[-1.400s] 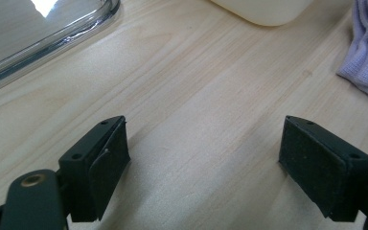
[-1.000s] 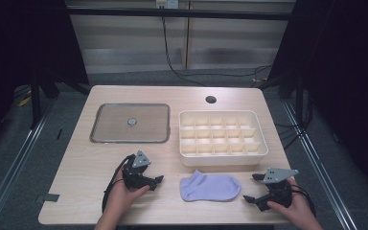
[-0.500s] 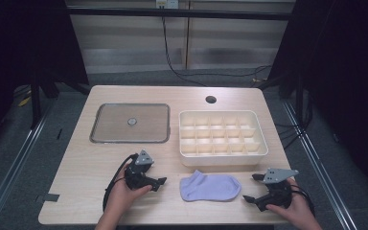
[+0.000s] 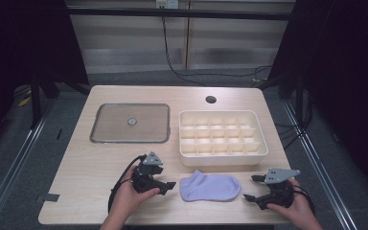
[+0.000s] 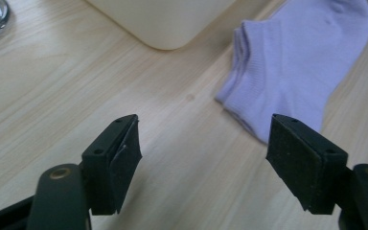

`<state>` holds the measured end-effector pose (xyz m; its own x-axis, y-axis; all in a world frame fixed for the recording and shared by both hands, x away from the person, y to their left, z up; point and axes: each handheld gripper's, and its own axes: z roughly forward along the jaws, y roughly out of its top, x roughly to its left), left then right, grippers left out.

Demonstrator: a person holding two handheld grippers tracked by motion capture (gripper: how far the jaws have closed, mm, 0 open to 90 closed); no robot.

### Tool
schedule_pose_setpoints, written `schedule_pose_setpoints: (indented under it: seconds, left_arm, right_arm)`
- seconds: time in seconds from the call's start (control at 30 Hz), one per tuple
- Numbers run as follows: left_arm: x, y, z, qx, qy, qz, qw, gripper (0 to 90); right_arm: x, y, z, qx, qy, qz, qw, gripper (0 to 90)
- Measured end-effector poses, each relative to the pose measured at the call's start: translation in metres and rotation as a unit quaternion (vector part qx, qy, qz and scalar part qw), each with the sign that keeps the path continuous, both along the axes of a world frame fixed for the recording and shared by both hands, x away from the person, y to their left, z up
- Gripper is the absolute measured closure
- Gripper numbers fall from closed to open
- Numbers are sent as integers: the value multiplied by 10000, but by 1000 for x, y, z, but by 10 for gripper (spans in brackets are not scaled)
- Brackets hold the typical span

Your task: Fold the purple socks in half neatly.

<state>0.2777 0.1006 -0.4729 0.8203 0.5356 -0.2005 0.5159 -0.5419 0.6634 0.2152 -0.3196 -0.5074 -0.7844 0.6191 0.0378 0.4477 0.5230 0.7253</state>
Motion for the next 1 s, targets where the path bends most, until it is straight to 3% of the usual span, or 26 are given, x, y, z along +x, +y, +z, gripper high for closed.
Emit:
schedule_pose_setpoints:
  seconds: [0.13, 0.33, 0.4, 0.57, 0.67, 0.7, 0.9, 0.97, 1.0]
  left_arm:
    - [-2, -7, 0, -6, 107, -45, 9999, 304]
    - [2, -15, -3, 181, 217, -118, 9995, 368]
    - [4, -18, -4, 177, 282, -4, 9994, 390]
    - [8, -23, -3, 281, 363, -24, 9989, 468]
    - [9, -25, -1, 312, 443, -48, 9985, 479]
    - [9, -26, -1, 215, 505, 7, 9985, 482]
    - [11, -31, 1, 311, 548, -49, 9980, 499]
    - [12, -33, 0, 425, 555, -171, 9974, 505]
    - [12, -34, 0, 367, 582, -110, 9976, 505]
  right_arm:
    - [-1, 2, 2, -17, 16, 86, 10000, 305]
    - [-4, 6, 10, 193, -79, 137, 9997, 497]
    - [-5, 7, 12, 183, -76, 117, 9997, 548]
    - [-4, 7, 12, 138, -10, 119, 9998, 668]
    - [-5, 9, 11, 122, 30, 187, 9997, 704]
    - [-5, 10, 12, 116, 33, 198, 9997, 718]
    - [-6, 16, 12, 89, 65, 256, 9996, 760]
    - [-5, 17, 12, 71, 77, 267, 9996, 774]
    - [-5, 17, 12, 60, 92, 274, 9996, 780]
